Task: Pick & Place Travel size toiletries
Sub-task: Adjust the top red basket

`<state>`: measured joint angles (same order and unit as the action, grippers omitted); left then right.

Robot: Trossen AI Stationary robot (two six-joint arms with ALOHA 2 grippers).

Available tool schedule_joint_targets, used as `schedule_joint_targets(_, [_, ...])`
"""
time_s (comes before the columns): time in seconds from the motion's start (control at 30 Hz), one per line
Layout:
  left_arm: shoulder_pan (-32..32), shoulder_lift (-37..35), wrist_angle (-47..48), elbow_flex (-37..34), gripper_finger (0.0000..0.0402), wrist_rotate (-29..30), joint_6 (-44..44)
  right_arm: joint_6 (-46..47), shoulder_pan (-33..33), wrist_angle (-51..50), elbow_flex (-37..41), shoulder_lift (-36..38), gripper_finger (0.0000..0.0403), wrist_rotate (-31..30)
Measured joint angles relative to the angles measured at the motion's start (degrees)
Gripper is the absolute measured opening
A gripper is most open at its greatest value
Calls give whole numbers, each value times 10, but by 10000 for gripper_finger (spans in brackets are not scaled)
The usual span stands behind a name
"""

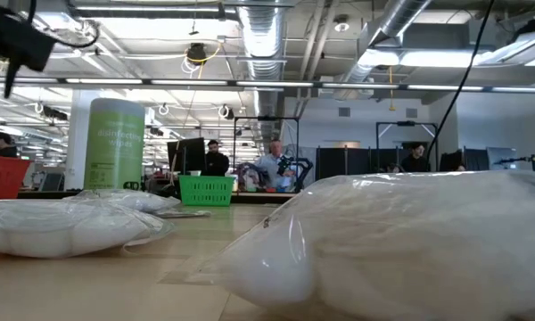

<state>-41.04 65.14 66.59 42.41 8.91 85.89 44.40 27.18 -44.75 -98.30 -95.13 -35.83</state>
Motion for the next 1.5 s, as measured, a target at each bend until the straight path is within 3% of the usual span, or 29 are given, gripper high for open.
schedule_joint_targets(0.3, [-36, 72, 23, 0, 0, -84, 62, -9, 0, 1, 0, 0, 0, 0])
schedule_joint_targets(0.57, [-62, 142, -36, 0, 0, -136, 76, -9, 1, 2, 0, 0, 0, 0])
schedule_joint_targets(0.77, [-90, 150, -83, 0, 0, -153, 130, -9, 2, 2, 0, 0, 0, 0])
schedule_joint_targets(1.0, [-109, 147, -98, 35, 0, -150, 195, -9, 2, 5, 0, 0, 0, 0])
schedule_joint_targets(1.2, [-109, 147, -97, 76, 0, -78, 213, -9, 2, 7, 0, 0, 0, 0])
schedule_joint_targets(1.37, [-108, 157, -156, 126, 0, -13, 116, -9, 2, 7, 0, 0, 0, 0])
schedule_joint_targets(1.5, [-103, 209, -184, 171, 0, -19, 16, -9, 2, 7, 0, 0, 0, 0])
